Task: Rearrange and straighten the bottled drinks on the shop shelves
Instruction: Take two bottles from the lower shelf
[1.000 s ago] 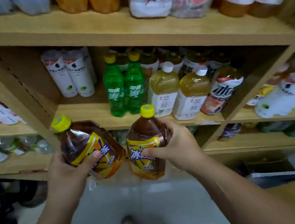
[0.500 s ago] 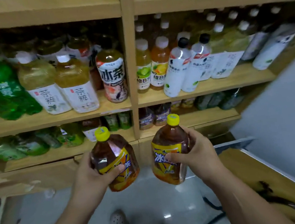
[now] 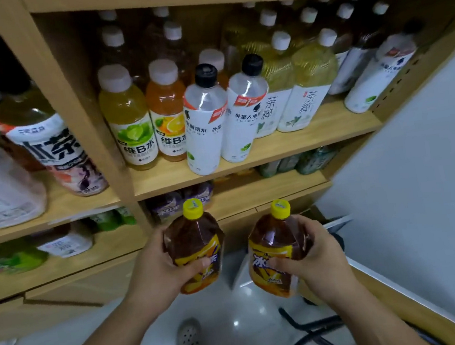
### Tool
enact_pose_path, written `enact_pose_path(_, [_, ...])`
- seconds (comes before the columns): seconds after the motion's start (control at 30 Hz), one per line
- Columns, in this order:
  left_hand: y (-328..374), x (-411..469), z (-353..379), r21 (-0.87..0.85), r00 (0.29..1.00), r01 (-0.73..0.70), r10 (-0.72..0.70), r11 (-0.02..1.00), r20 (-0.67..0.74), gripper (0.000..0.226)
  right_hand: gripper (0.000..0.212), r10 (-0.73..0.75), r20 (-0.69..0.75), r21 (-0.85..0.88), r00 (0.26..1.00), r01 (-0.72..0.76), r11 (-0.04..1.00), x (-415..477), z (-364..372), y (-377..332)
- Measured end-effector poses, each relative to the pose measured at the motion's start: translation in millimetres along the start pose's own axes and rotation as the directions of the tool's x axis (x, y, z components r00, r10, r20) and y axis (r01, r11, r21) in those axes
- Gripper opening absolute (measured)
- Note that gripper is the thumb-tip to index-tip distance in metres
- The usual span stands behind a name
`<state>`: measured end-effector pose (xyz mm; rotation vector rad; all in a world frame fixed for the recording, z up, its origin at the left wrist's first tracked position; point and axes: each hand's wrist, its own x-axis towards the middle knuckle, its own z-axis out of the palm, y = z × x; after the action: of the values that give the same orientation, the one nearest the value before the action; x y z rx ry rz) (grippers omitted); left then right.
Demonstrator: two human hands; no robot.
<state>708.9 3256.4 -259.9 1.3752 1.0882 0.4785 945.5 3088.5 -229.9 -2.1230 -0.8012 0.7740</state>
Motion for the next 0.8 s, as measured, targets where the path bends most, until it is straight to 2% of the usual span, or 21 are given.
enact_pose_path(0.17, [4, 24, 44, 0.062, 1.000, 0.012, -0.012, 0.998, 0.006, 0.095, 0.094, -0.004, -0.037, 0.027, 0.999, 0.005, 1.000, 33, -24, 34])
enact_pose_path(0.23, [5, 28, 64, 0.071, 1.000, 0.005, -0.005, 0.997, -0.012, 0.091, 0.092, -0.021, -0.030, 0.046, 0.999, 0.023, 0.999, 49, -33, 47])
enact_pose_path(0.33, [2, 35, 97, 0.061, 0.995, -0.025, 0.031, 0.998, -0.090, 0.074, 0.089, -0.089, 0.010, 0.052, 0.996, 0.088, 0.995, 82, -45, 64])
enact_pose_path(0.43, [-7, 41, 124, 0.062, 0.983, -0.027, 0.038, 0.998, -0.181, 0.072, 0.092, -0.157, 0.031, 0.032, 0.987, 0.156, 0.987, 110, -53, 77])
enact_pose_path(0.57, [-16, 45, 153, 0.054, 0.958, -0.057, 0.070, 0.997, -0.279, 0.065, 0.083, -0.287, 0.051, -0.042, 0.956, 0.290, 0.956, 133, -59, 87])
enact_pose_path(0.67, [-27, 57, 164, 0.041, 0.950, -0.087, 0.095, 0.995, -0.298, 0.067, 0.081, -0.344, 0.051, -0.074, 0.938, 0.347, 0.935, 144, -52, 94])
enact_pose_path(0.8, [-50, 92, 172, 0.018, 0.951, -0.115, 0.115, 0.993, -0.286, 0.069, 0.090, -0.369, 0.071, -0.066, 0.927, 0.373, 0.925, 175, -29, 108])
